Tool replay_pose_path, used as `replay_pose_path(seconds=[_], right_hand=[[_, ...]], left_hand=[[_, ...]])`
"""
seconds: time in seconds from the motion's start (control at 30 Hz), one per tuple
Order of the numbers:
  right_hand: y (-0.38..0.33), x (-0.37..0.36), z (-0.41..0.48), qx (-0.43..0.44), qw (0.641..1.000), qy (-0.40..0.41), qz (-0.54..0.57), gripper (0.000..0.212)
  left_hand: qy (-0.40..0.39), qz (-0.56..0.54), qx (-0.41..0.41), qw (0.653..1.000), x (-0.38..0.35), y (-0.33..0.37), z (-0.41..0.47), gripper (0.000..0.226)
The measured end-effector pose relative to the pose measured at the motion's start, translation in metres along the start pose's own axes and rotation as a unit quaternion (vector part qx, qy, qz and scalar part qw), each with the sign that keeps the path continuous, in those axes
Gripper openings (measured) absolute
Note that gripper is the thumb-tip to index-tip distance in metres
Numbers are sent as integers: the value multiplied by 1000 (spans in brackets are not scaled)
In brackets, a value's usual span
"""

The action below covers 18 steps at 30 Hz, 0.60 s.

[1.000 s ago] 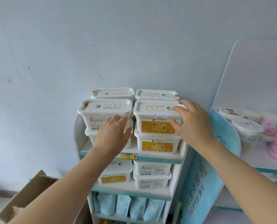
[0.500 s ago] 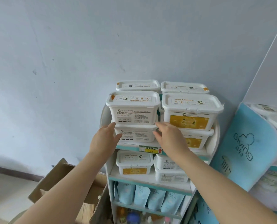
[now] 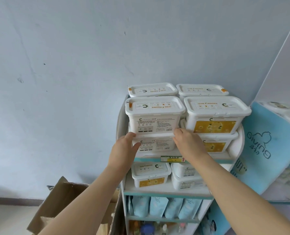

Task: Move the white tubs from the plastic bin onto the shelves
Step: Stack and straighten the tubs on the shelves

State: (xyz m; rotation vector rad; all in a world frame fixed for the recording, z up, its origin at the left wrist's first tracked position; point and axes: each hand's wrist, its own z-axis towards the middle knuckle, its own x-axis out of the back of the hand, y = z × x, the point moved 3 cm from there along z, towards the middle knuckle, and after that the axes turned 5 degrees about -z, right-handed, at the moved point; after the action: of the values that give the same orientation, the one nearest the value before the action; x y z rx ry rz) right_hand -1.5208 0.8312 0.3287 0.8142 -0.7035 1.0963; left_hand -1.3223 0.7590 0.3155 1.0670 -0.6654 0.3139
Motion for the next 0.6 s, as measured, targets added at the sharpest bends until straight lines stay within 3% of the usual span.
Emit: replay_pose_path(seconds=[0.2,0.37,0.6], right_hand=[[-3,5,-7,51,995,57,-59,28],[-13,12,-17,54,987,147,-44,17],[-17,21,-9,46,978,202,-28,27]], left_hand=[[-1,-41,7,999,2,-7,4,35],[11,-89,24,996,-1,-12,6,45],[-5,-154,76,985,0,-1,6,67]])
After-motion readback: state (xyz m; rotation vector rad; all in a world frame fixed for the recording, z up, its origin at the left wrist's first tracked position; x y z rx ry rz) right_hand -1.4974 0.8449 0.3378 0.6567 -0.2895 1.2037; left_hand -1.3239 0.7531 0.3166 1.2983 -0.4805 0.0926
